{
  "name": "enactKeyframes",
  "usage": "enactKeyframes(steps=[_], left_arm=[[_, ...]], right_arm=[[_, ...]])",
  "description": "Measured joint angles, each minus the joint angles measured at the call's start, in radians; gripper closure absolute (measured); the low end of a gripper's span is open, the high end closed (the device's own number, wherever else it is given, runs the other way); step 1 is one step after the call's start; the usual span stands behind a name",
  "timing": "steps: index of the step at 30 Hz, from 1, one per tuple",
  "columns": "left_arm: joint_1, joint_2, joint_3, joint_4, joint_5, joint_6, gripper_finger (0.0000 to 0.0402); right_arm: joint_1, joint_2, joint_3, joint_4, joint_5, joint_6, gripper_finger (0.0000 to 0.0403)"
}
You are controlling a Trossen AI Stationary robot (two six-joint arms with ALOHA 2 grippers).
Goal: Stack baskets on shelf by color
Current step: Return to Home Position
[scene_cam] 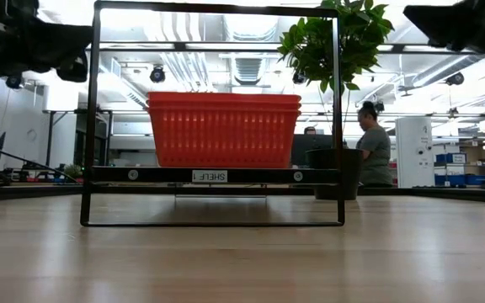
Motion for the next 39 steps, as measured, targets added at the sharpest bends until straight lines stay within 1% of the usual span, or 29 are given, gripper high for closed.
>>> enactKeyframes(steps=[2,5,6,8,11,14,16,18,20,39], left_arm=[[0.0,0.002,0.0,0.001,0.0,-0.011,0.0402],[0.0,0.006,0.0,-0.009,0.0,-0.011,0.0402],[0.0,0.006,-0.001,-0.009,0.0,-0.011,0.0402],[0.0,0.011,-0.001,-0.011,0.0,-0.011,0.0402],[0.0,0.012,-0.002,-0.015,0.0,-0.011,0.0402],[0.0,0.013,-0.002,-0.01,0.0,-0.011,0.0402],[0.0,0.012,-0.002,-0.006,0.0,-0.011,0.0402],[0.0,0.014,-0.002,-0.007,0.001,-0.011,0.0402],[0.0,0.014,-0.003,-0.007,0.001,-0.011,0.0402],[0.0,0.012,-0.004,-0.007,0.002,-0.011,0.0402]], right_arm=[[0.0,-0.03,-0.05,0.073,0.008,-0.015,0.0394],[0.0,-0.077,-0.054,0.073,0.023,-0.02,0.0394],[0.0,-0.09,-0.054,0.078,0.046,-0.019,0.0394],[0.0,-0.109,-0.054,0.087,0.13,0.002,0.0394],[0.0,-0.113,-0.054,0.073,0.311,0.097,0.0394],[0.0,-0.1,-0.054,0.077,0.485,0.157,0.0394],[0.0,-0.089,-0.054,0.073,0.567,0.178,0.0394],[0.0,-0.077,-0.054,0.073,0.616,0.181,0.0394],[0.0,-0.07,-0.054,0.072,0.629,0.172,0.0394],[0.0,-0.059,-0.054,0.072,0.632,0.171,0.0394]])
